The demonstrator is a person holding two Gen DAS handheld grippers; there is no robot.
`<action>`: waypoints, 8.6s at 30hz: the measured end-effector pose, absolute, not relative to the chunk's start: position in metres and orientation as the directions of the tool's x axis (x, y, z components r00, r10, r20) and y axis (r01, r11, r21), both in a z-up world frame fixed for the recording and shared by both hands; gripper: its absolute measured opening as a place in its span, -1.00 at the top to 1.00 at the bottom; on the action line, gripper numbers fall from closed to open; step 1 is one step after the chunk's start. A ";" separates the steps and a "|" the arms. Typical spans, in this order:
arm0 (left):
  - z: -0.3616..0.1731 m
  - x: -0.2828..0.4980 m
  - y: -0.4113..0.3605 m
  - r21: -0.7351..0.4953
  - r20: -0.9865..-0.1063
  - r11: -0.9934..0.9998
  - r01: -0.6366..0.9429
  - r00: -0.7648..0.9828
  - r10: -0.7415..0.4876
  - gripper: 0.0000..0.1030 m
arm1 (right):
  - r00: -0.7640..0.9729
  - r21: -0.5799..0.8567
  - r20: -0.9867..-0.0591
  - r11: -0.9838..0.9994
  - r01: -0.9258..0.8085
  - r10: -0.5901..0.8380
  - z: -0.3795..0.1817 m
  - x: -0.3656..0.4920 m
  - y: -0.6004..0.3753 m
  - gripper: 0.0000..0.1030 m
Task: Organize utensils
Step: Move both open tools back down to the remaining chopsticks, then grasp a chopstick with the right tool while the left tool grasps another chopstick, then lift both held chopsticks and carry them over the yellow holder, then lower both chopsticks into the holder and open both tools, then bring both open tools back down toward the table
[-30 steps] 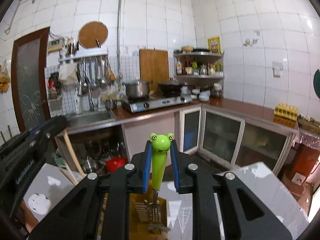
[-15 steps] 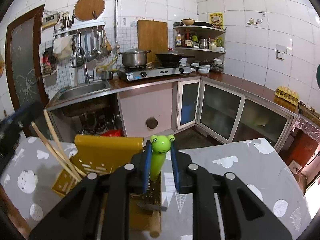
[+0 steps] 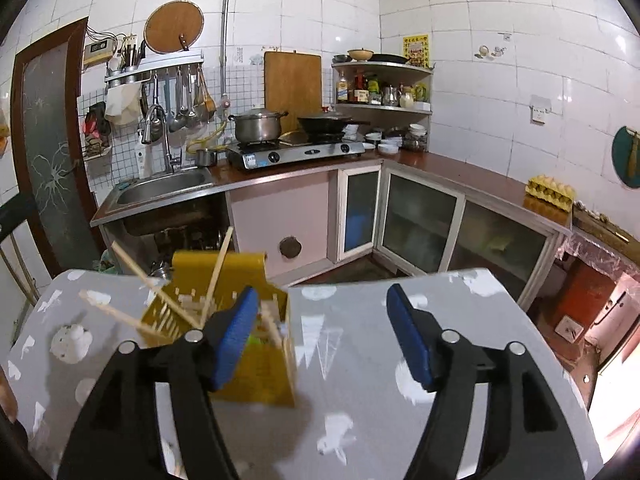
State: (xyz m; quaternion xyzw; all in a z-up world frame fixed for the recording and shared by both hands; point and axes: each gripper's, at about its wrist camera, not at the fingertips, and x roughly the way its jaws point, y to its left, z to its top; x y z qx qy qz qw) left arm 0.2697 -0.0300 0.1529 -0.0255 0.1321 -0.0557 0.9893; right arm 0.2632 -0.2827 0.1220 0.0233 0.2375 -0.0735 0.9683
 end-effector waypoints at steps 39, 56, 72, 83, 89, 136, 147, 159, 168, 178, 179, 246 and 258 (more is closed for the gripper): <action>-0.016 0.231 -0.038 -0.032 -0.663 0.995 0.093 0.743 -0.091 -0.90 | 0.597 0.066 -0.802 0.986 0.152 -0.038 -0.040 0.232 -0.240 0.80; -0.047 0.223 -0.084 0.043 -0.754 0.988 0.151 0.654 -0.067 -0.72 | 0.609 0.057 -0.793 0.990 0.127 -0.032 -0.042 0.227 -0.272 0.79; -0.055 0.229 -0.115 0.022 -0.806 0.980 0.199 0.583 -0.100 0.44 | 0.633 0.057 -0.773 0.990 0.129 -0.037 -0.044 0.223 -0.272 0.79; -0.053 0.239 -0.116 -0.025 -0.821 0.981 0.195 0.555 -0.131 0.88 | 0.635 0.064 -0.772 0.989 0.130 -0.033 -0.043 0.223 -0.271 0.80; -0.051 0.242 -0.110 -0.065 -0.819 0.978 0.196 0.550 -0.164 0.91 | 0.653 0.072 -0.757 0.990 0.119 -0.023 -0.034 0.221 -0.268 0.81; 0.061 0.223 -0.044 -0.145 -0.524 0.966 0.215 0.811 -0.259 0.91 | 0.621 0.062 -0.782 0.984 0.164 -0.054 -0.040 0.252 -0.275 0.58; 0.064 0.222 -0.046 -0.149 -0.513 0.962 0.229 0.814 -0.273 0.91 | 0.742 0.142 -0.670 0.979 0.149 -0.015 0.000 0.230 -0.280 0.88; 0.081 0.212 -0.055 -0.131 -0.463 0.957 0.258 0.838 -0.290 0.91 | 0.931 0.229 -0.363 0.972 0.052 0.036 0.072 0.182 -0.286 0.88; 0.091 0.213 -0.059 -0.119 -0.440 0.957 0.266 0.850 -0.291 0.91 | 0.965 0.230 -0.259 0.973 0.015 0.046 0.094 0.175 -0.290 0.88; 0.100 0.220 -0.063 -0.113 -0.416 0.956 0.272 0.860 -0.294 0.91 | 0.988 0.218 -0.156 0.976 0.011 0.024 0.110 0.174 -0.294 0.88; 0.101 0.220 -0.062 -0.114 -0.415 0.955 0.273 0.861 -0.295 0.91 | 0.989 0.217 -0.145 0.976 0.009 0.023 0.112 0.175 -0.294 0.88; 0.165 0.296 -0.041 -0.058 -0.303 0.982 0.179 0.934 -0.188 -0.72 | 0.975 0.064 -0.122 0.978 0.197 -0.189 0.169 0.253 -0.287 -0.38; 0.118 0.220 0.011 -0.085 -0.397 0.989 0.119 0.907 -0.143 -0.90 | 0.887 0.008 -0.451 0.994 0.110 -0.095 0.088 0.180 -0.273 -0.73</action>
